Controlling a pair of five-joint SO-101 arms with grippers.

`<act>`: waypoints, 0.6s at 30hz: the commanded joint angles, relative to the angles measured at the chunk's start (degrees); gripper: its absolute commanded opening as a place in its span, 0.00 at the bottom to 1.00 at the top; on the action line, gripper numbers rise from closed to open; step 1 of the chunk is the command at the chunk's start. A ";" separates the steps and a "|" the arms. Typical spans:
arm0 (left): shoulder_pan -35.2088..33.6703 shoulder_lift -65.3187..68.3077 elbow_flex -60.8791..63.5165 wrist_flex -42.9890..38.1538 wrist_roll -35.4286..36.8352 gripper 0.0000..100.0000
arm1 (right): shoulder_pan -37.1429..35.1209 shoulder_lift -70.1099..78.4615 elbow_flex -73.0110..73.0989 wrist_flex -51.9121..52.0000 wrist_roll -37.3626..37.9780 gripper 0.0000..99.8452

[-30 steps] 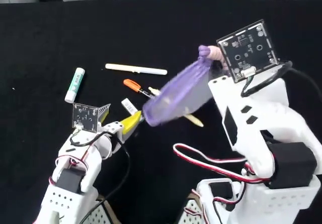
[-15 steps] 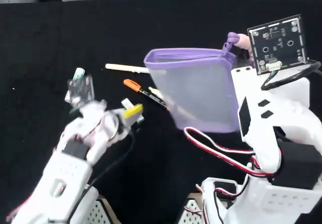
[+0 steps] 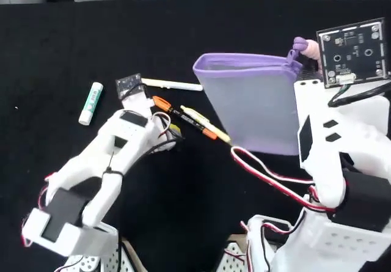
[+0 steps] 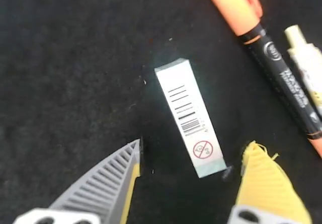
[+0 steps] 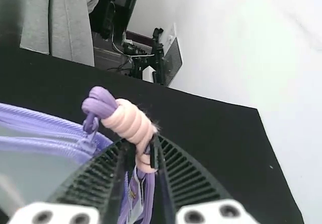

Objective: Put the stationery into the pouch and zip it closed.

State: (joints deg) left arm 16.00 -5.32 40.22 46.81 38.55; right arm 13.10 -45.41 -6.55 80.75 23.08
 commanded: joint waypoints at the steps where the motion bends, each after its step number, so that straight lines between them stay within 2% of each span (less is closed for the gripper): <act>1: -0.04 0.97 -4.62 -0.26 0.53 0.31 | 0.53 -0.92 -2.42 -1.85 0.00 0.01; 5: -0.04 2.55 -6.64 -0.44 0.53 0.31 | 0.53 -1.01 -2.33 -1.41 -0.09 0.01; 7: -0.04 5.19 -6.73 -3.34 0.53 0.31 | 0.53 -1.01 -2.33 -1.41 -0.09 0.01; 11: -0.04 11.52 -8.13 -7.03 0.18 0.24 | 0.44 -1.01 -2.33 -1.41 -0.09 0.01; 18: -0.04 14.95 -14.11 -2.29 -3.60 0.14 | 0.44 -1.45 -0.31 -1.58 -0.09 0.01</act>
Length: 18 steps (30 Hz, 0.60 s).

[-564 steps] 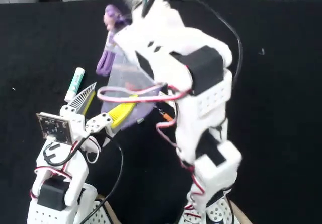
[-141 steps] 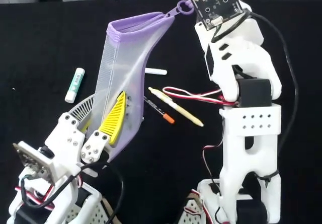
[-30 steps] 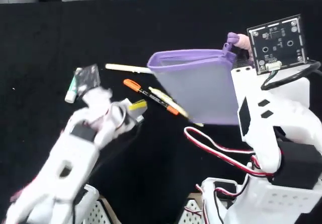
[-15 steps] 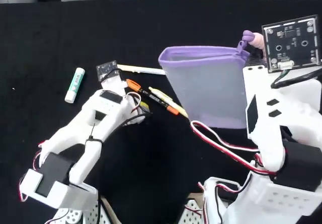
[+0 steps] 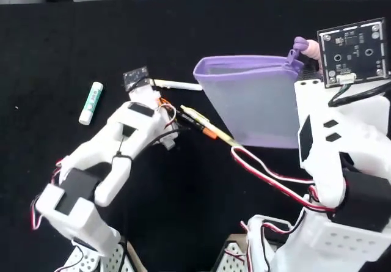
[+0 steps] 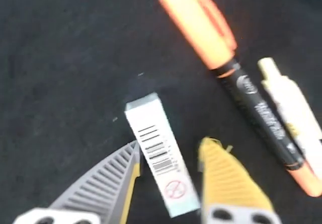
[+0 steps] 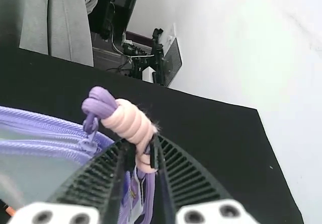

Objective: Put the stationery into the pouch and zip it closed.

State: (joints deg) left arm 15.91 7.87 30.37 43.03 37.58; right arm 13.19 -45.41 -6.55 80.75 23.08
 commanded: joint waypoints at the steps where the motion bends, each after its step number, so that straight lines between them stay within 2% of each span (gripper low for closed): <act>1: 0.04 1.76 -4.44 1.58 -2.99 0.11 | 0.35 -1.45 0.22 -1.76 -0.09 0.01; 4: 0.13 1.49 -4.70 1.58 -4.48 0.02 | 0.53 -1.45 1.01 -1.85 -0.09 0.01; 9: -1.80 0.62 -6.11 2.90 -5.45 0.03 | 0.44 -1.45 0.66 -1.49 -0.26 0.01; 14: -9.71 -6.86 -13.58 8.18 -5.45 0.03 | 0.35 -1.45 0.48 -1.41 -0.53 0.01; 18: -16.48 -17.49 -18.33 8.44 -5.45 0.03 | 0.35 -1.45 -1.10 -1.41 -0.62 0.01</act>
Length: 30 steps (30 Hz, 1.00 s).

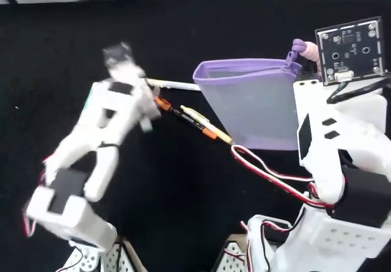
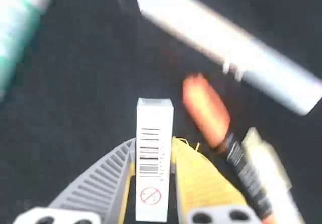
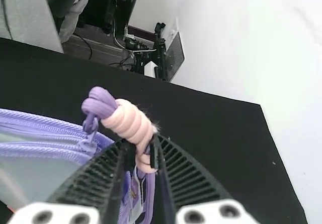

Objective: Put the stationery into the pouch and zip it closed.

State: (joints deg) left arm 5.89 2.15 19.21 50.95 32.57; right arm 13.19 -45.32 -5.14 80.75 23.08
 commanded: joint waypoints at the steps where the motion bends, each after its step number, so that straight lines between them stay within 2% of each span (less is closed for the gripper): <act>1: -7.69 -14.68 -8.22 0.53 -0.44 0.03 | 0.35 -1.54 -3.21 -1.41 -0.62 0.01; 4: -9.45 -23.38 -10.33 -0.79 -0.44 0.03 | 0.26 -1.45 -4.70 -1.41 -0.62 0.01; 8: -9.27 -35.08 -10.33 -8.18 -0.44 0.03 | -2.81 -1.45 -4.79 -0.53 -0.62 0.01; 11: -6.46 -43.52 -7.69 -14.42 -0.44 0.03 | -4.66 -1.45 -5.05 1.05 -0.62 0.01; 16: 1.01 -60.84 7.96 -24.53 -0.53 0.03 | -4.92 -1.45 -5.14 1.14 -0.62 0.01; 19: 4.62 -72.09 22.37 -37.19 -0.79 0.03 | -4.92 -1.45 -4.88 1.23 -0.62 0.01; 21: 6.73 -78.42 31.16 -47.74 -3.96 0.03 | -4.92 -1.45 -4.79 1.41 -0.62 0.01; 23: 9.63 -81.85 37.41 -54.33 -8.70 0.03 | -4.92 -1.54 -4.79 1.41 -0.62 0.01; 26: 14.99 -82.02 40.84 -56.26 -14.51 0.03 | -4.92 -1.54 -4.70 1.67 -0.62 0.01; 30: 19.74 -79.65 41.45 -56.62 -18.11 0.03 | -5.01 -1.54 -4.70 2.99 -0.62 0.01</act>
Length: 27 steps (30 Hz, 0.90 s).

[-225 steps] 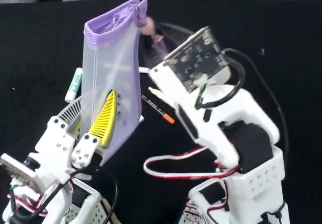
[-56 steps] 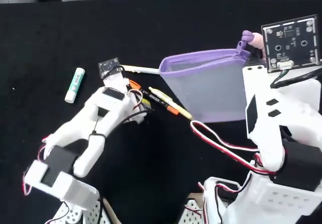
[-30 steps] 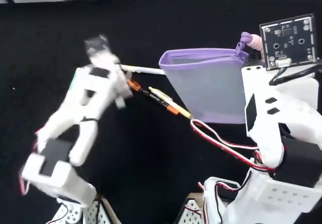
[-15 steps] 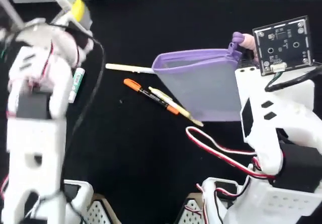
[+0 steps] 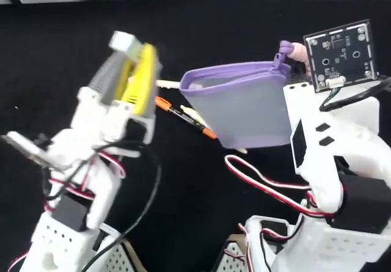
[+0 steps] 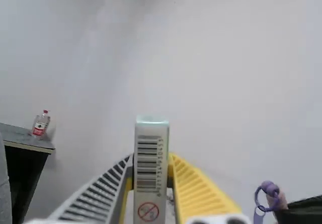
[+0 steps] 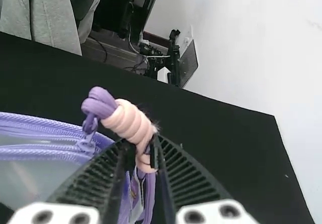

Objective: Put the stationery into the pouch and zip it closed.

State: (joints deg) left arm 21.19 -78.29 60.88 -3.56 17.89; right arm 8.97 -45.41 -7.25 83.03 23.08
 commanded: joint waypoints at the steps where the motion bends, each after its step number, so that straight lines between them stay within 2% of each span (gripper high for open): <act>1: 4.97 1.49 -0.40 -2.20 -3.96 0.03 | -0.79 -1.45 -2.59 0.79 -0.62 0.01; 3: 5.49 3.60 -0.66 -2.46 -4.84 0.03 | -0.79 -1.45 -2.59 0.79 -0.62 0.01; 9: 5.93 14.07 1.45 -12.48 -4.31 0.03 | -0.79 -1.45 -2.59 2.02 -0.62 0.01; 16: 4.09 20.48 3.82 -13.80 4.92 0.03 | -0.79 -1.01 -2.59 1.85 -0.62 0.01; 23: 3.82 8.79 6.55 -13.27 5.27 0.03 | -0.79 -0.92 0.22 -0.09 -2.64 0.01; 27: 4.97 -3.52 7.69 -4.66 5.36 0.03 | -0.79 -1.01 4.79 -3.34 -2.64 0.01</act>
State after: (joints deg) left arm 25.05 -70.55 68.97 -15.08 22.73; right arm 8.97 -45.41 -5.05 83.38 21.14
